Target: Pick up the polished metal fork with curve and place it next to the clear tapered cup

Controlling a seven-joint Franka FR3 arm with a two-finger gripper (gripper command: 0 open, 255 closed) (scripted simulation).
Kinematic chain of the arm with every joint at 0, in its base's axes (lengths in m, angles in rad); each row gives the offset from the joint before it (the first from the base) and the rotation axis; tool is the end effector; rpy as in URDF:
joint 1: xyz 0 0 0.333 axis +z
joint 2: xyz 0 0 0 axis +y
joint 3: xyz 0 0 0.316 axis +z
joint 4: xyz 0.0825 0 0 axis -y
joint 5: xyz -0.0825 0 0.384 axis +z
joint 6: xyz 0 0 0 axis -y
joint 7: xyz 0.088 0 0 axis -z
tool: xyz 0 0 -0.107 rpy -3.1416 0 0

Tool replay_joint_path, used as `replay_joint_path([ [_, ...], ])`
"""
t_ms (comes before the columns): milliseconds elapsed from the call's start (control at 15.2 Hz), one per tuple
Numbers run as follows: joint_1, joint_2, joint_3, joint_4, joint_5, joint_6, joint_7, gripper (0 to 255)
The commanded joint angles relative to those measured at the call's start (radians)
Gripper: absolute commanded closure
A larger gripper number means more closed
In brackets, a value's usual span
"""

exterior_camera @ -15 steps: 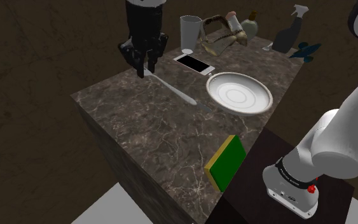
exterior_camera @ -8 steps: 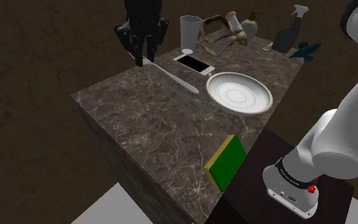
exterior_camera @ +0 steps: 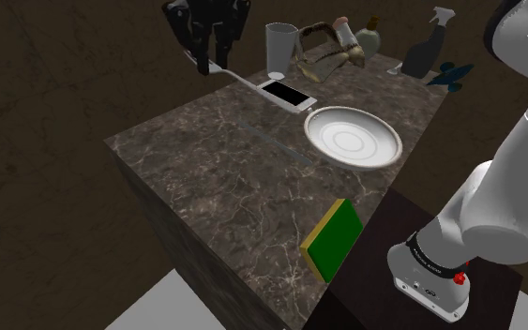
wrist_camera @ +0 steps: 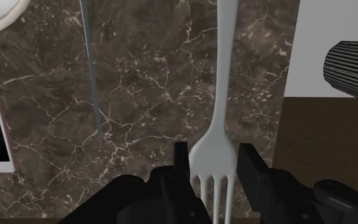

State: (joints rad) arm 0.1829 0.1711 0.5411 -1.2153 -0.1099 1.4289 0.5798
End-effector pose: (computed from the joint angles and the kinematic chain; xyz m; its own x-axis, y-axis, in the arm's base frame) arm 0.4673 0.3487 0.6909 0.9912 0.1145 0.0658 0.1160 -0.9931 -0.0195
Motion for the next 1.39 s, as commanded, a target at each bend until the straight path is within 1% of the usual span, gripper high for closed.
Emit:
replay_joint_path([
  [0,-0.009,0.010,-0.007,0.030,-0.003,-0.020,-0.020,255],
  [396,-0.107,-0.006,-0.063,0.015,0.024,-0.014,-0.166,255],
  [726,-0.174,0.019,-0.106,0.052,0.027,-0.024,-0.277,255],
  [1056,-0.230,0.080,-0.144,0.139,0.017,-0.051,-0.380,255],
  [1320,-0.263,0.163,-0.171,0.261,-0.003,-0.093,-0.457,255],
])
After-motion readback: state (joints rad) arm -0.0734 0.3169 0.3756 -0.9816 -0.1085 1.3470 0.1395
